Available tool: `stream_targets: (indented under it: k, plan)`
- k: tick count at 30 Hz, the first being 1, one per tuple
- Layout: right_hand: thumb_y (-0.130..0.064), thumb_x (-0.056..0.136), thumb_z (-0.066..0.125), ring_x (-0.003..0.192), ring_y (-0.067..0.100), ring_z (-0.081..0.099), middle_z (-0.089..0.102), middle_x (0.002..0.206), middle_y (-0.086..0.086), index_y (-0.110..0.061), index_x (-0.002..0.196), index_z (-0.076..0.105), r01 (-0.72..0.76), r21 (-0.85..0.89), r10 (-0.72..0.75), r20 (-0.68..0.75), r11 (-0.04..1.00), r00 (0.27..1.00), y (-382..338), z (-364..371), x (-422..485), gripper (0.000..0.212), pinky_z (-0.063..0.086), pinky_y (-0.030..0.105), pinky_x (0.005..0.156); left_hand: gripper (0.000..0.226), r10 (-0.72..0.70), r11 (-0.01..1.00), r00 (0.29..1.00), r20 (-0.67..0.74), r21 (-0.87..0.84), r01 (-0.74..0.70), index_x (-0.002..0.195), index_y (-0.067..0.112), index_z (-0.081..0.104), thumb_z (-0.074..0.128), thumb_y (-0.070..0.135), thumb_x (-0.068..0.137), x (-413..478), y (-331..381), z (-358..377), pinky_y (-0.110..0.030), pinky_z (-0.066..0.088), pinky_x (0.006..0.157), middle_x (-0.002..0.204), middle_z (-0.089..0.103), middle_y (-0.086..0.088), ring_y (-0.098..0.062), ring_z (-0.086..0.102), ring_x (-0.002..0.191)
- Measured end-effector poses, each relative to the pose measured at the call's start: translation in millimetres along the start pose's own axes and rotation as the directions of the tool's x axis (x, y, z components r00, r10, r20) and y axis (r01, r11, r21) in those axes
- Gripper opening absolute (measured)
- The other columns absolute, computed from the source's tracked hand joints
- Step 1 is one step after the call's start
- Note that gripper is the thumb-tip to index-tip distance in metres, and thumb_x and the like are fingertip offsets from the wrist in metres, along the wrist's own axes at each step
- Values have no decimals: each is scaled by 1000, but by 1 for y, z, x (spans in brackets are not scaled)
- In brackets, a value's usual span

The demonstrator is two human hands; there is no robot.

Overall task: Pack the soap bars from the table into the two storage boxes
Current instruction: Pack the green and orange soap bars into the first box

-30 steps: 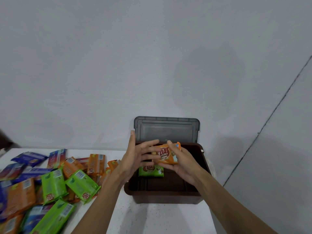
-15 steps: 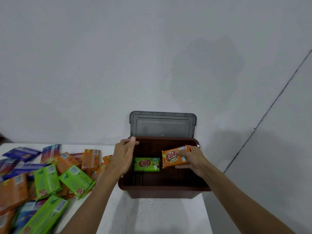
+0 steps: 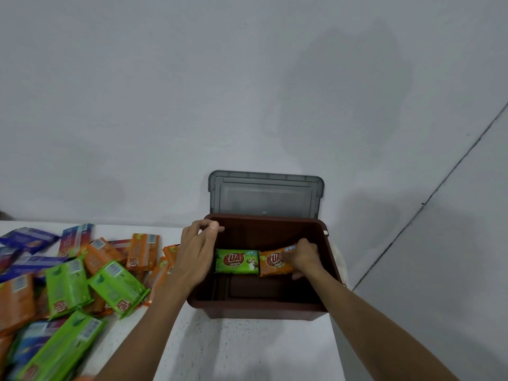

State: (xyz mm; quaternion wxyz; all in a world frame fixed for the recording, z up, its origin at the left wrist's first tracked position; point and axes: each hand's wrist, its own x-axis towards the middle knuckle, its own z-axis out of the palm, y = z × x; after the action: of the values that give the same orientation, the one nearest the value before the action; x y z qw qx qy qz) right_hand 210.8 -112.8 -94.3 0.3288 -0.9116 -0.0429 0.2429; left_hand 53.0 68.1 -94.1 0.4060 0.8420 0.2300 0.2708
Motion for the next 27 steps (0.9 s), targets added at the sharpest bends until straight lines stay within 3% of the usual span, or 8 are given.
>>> stream_targets:
  k: [4, 5, 8, 13, 15, 19, 22, 27]
  plan:
    - [-26, 89, 71, 108, 32, 63, 55, 125, 15, -4, 127, 54, 68, -348, -91, -52, 935, 994, 1, 5, 3, 46, 59, 39, 82, 70, 3, 1000, 1000, -3, 1, -3, 116, 25, 67, 14, 64, 92, 0, 0, 0, -15, 23, 96, 122, 46, 14, -2, 36, 120]
    - [-27, 91, 68, 107, 30, 63, 58, 123, 14, -5, 125, 56, 94, -434, -133, -61, 896, 989, 1, 6, 4, 42, 57, 36, 84, 66, 6, 1000, 1000, -1, 0, -6, 116, 25, 67, 15, 60, 95, 0, 1, 0, -16, 23, 96, 122, 46, 14, -2, 36, 120]
    - [-23, 97, 60, 103, 26, 65, 61, 117, 12, -7, 121, 58, 162, -619, -248, -55, 769, 967, 1, 7, 4, 29, 55, 33, 81, 56, 0, 1000, 1000, 3, 0, 0, 116, 24, 67, 20, 50, 102, -1, 1, 0, -16, 23, 95, 121, 46, 14, -2, 35, 119]
    - [-9, 98, 53, 104, 28, 63, 66, 114, 12, -7, 116, 62, 216, -846, -423, -13, 487, 906, 0, 12, -4, 20, 54, 33, 78, 64, -7, 1000, 1000, 8, -2, 7, 115, 25, 67, 17, 59, 95, -1, 0, 0, -18, 24, 97, 122, 46, 14, -1, 35, 119]
    - [-11, 97, 54, 107, 29, 60, 63, 117, 14, -6, 120, 59, 231, -868, -477, -7, 439, 879, 1, 11, -4, 23, 54, 34, 79, 65, -3, 1000, 1000, 9, -6, 3, 116, 25, 67, 17, 59, 95, -1, -1, 0, -21, 25, 99, 124, 47, 14, -1, 35, 120]
    - [-29, 97, 58, 104, 28, 64, 62, 118, 12, -8, 120, 57, 303, -704, -354, 77, 643, 932, 1, 4, -3, 31, 52, 35, 80, 69, -5, 1000, 1000, 4, -19, 5, 116, 24, 68, 15, 63, 94, 0, -5, 1, -23, 25, 101, 124, 48, 12, -4, 36, 122]
    - [-39, 95, 61, 105, 29, 62, 61, 115, 12, -6, 117, 57, 298, -603, -324, 69, 740, 944, 0, -3, -5, 39, 46, 32, 76, 74, -11, 999, 1000, 3, -49, 11, 114, 28, 68, 11, 68, 90, 1, -2, -1, -23, 26, 102, 122, 50, 13, -4, 38, 122]
    - [-54, 89, 63, 76, 20, 60, 62, 83, 5, -12, 84, 57, 349, -437, -376, 26, 829, 926, -12, -11, -16, 42, 41, 29, 59, 67, -54, 970, 995, 79, -234, 71, 112, 35, 69, 14, 69, 93, -2, -5, -20, -30, 33, 108, 126, 58, 15, 1, 46, 124]
